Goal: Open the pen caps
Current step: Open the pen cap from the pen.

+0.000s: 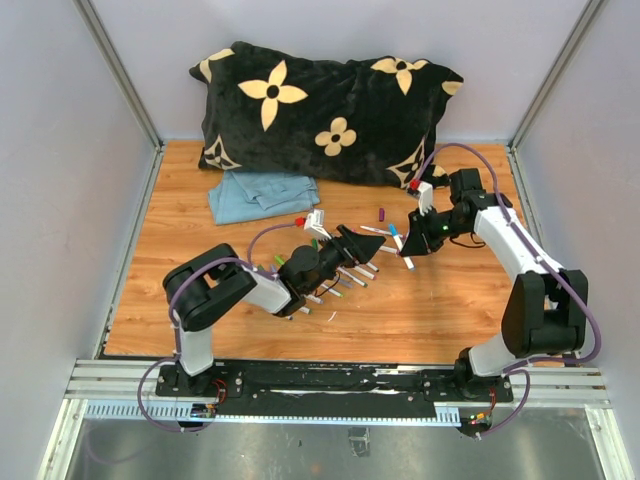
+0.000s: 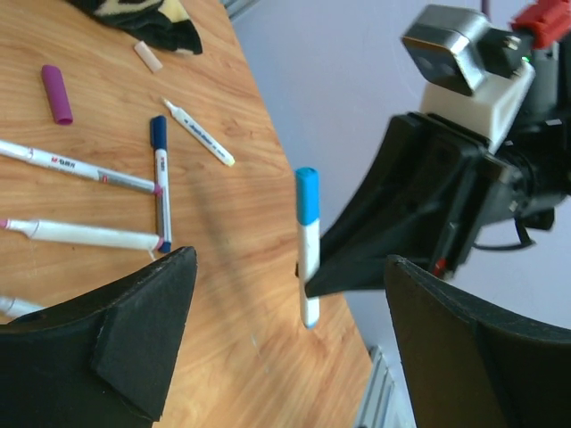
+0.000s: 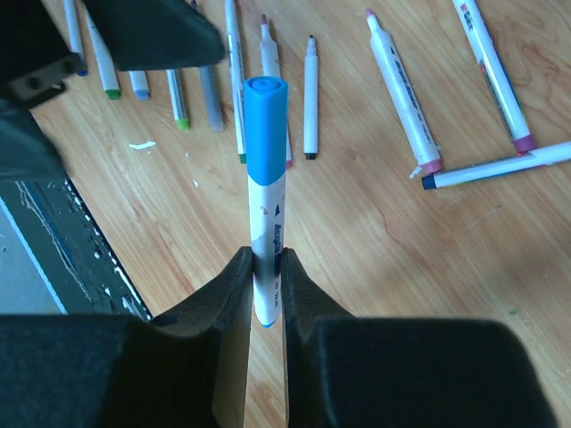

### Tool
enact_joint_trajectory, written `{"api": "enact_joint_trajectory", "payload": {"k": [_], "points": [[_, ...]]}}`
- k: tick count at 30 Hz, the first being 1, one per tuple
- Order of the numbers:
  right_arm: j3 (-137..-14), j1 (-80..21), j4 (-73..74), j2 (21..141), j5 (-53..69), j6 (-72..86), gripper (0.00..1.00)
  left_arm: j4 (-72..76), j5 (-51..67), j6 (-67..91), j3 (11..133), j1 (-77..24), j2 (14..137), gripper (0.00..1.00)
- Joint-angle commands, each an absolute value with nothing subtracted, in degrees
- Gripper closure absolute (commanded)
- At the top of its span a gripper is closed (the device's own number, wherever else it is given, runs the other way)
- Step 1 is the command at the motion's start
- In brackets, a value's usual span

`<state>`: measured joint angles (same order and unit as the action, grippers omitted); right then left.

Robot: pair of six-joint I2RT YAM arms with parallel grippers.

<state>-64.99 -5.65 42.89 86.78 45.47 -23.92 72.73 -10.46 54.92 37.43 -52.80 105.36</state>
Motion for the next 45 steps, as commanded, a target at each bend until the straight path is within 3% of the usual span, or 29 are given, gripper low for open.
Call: {"api": "enact_joint_trajectory", "payload": {"k": [1,10,16,20,25,28,31,35,37,42,45], "points": [[-64.5,-6.8,43.2,83.9,49.4,-25.5,0.99,73.6,-14.8,55.9,42.5,-53.3,109.0,0.13],[-64.5,-8.4,43.4,84.3,48.5,-26.1,0.99,69.1,-13.6,55.3,48.9,-53.3,111.1,0.21],[-64.6,-9.6,43.4,84.0,47.1,-26.4,0.99,68.1,-12.3,55.3,49.6,-53.3,111.6,0.36],[-64.6,-10.0,43.4,84.2,46.8,-26.5,0.99,68.0,-10.5,55.5,49.9,-53.3,111.8,0.50],[-64.6,-10.6,43.4,84.0,46.1,-26.8,0.99,67.8,-9.7,55.1,49.8,-53.3,111.4,0.88],[-64.5,-10.7,43.4,84.0,46.0,-26.9,0.99,67.8,-9.5,54.8,49.4,-53.3,110.6,0.99],[-64.5,-10.8,43.4,83.9,46.5,-26.9,0.97,68.2,-9.3,54.7,48.7,-53.3,109.7,1.00],[-63.9,-10.8,42.4,83.2,47.5,-25.3,0.60,70.9,-9.2,55.8,47.1,-53.4,108.7,1.00],[-63.4,-11.0,41.4,83.2,47.8,-24.4,0.50,72.3,-9.3,56.4,46.7,-53.7,108.6,1.00],[-63.2,-12.1,40.3,84.2,47.2,-22.7,0.47,74.1,-9.1,57.5,46.8,-54.1,108.7,1.00],[-63.3,-12.8,40.3,85.0,46.8,-22.2,0.52,74.6,-9.1,57.8,46.8,-54.2,108.6,1.00]]}}
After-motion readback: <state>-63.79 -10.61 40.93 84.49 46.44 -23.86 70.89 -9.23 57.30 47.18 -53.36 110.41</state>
